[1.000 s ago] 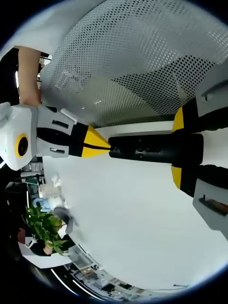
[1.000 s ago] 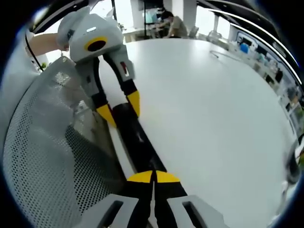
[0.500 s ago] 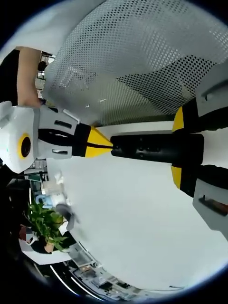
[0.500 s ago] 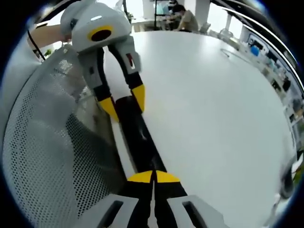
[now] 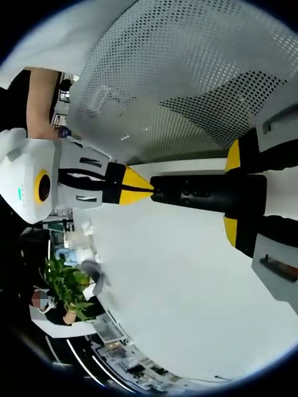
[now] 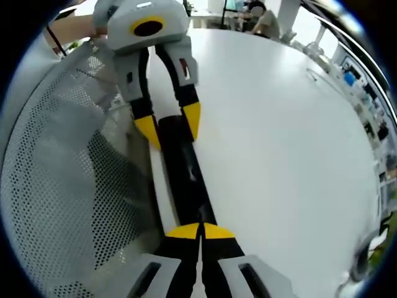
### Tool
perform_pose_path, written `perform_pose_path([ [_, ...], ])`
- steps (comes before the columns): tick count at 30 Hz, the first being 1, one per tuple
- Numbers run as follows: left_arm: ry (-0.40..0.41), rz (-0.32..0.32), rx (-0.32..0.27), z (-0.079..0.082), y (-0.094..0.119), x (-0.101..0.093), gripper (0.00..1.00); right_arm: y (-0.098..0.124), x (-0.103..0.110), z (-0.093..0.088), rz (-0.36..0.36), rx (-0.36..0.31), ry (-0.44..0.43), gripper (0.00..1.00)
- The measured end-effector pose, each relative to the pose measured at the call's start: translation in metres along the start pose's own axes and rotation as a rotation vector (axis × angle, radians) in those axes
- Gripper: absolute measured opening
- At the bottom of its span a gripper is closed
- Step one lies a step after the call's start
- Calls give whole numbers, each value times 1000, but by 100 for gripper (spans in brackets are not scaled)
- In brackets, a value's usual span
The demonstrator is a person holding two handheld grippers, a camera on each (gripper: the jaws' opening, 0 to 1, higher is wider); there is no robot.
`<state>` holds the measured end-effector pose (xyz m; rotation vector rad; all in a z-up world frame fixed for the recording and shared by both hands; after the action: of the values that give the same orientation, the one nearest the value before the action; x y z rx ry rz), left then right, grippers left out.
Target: Press the specified remote control buttons in sequence, fully releasing each button before pressing the next.
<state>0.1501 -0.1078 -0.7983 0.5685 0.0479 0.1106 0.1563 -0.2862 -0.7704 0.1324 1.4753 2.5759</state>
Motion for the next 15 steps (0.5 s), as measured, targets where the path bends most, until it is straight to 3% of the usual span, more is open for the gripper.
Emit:
perform_pose_path([
  [7, -11, 5, -22, 0, 0, -1, 25, 0, 0, 1, 16, 17, 33, 0],
  [15, 1, 0, -49, -2, 0, 0, 25, 1, 0, -2, 28, -14, 95, 0],
])
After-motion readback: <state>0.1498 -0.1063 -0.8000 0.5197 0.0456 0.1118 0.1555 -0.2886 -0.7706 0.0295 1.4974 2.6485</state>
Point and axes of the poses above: the point that each gripper's makers call its tool centre point, and the gripper's own axes: y roughly backward along the fingers, x roughly to its left, z roughly out of its top, the point moved 9 cm from there along y, roughly backward along the fingers, and after that the axes turned 11 degrees about -x, right-handed, at the moved point
